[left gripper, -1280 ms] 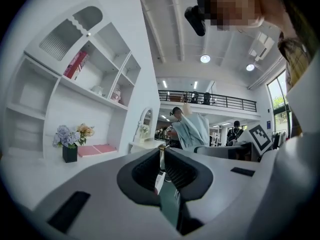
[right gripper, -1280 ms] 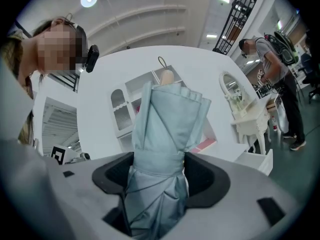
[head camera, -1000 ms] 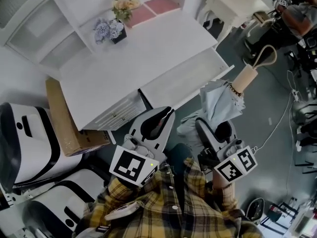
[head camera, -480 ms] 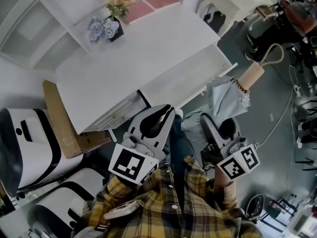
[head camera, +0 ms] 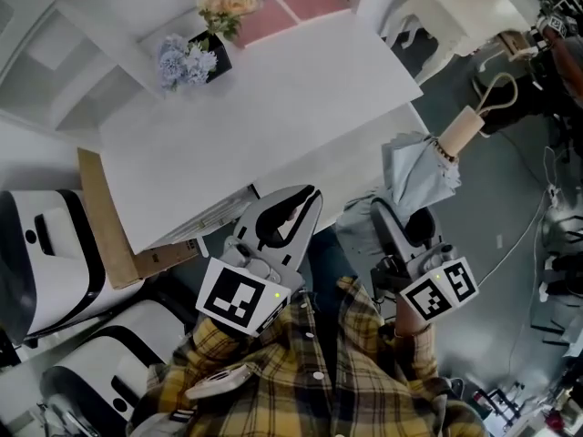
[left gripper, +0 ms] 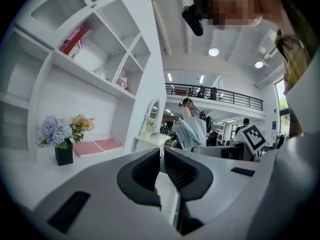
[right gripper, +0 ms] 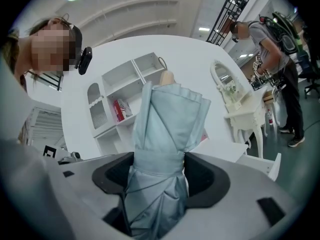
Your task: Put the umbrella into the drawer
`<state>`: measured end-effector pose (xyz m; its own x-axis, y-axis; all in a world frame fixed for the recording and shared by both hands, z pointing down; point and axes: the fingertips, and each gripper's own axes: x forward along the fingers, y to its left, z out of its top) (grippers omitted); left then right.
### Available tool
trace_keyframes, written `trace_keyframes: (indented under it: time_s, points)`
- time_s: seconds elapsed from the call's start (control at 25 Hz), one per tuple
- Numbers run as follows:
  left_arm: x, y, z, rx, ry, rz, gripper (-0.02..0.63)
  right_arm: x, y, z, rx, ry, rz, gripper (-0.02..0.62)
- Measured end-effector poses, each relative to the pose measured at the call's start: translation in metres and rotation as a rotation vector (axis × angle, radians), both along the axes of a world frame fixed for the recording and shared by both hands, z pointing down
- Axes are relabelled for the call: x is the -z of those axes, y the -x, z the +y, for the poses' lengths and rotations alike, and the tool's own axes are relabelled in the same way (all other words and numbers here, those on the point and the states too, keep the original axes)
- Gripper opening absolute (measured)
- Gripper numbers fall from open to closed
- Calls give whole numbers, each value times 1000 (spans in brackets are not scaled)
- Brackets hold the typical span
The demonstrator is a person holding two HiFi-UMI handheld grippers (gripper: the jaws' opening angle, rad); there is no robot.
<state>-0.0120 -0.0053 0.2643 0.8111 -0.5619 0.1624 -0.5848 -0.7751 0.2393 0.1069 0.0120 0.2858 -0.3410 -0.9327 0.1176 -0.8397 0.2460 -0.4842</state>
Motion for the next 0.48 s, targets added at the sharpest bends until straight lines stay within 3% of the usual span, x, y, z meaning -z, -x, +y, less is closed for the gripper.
trace_keyframes:
  time_s: [0.24,0.48]
  points:
    - [-7,-28,-57,77,23,-9,43,-7,-26,-68,98,33,2,322]
    - [-11,-30,-66,172,48,-14,43,-11,-28,-92,199,51,11,321]
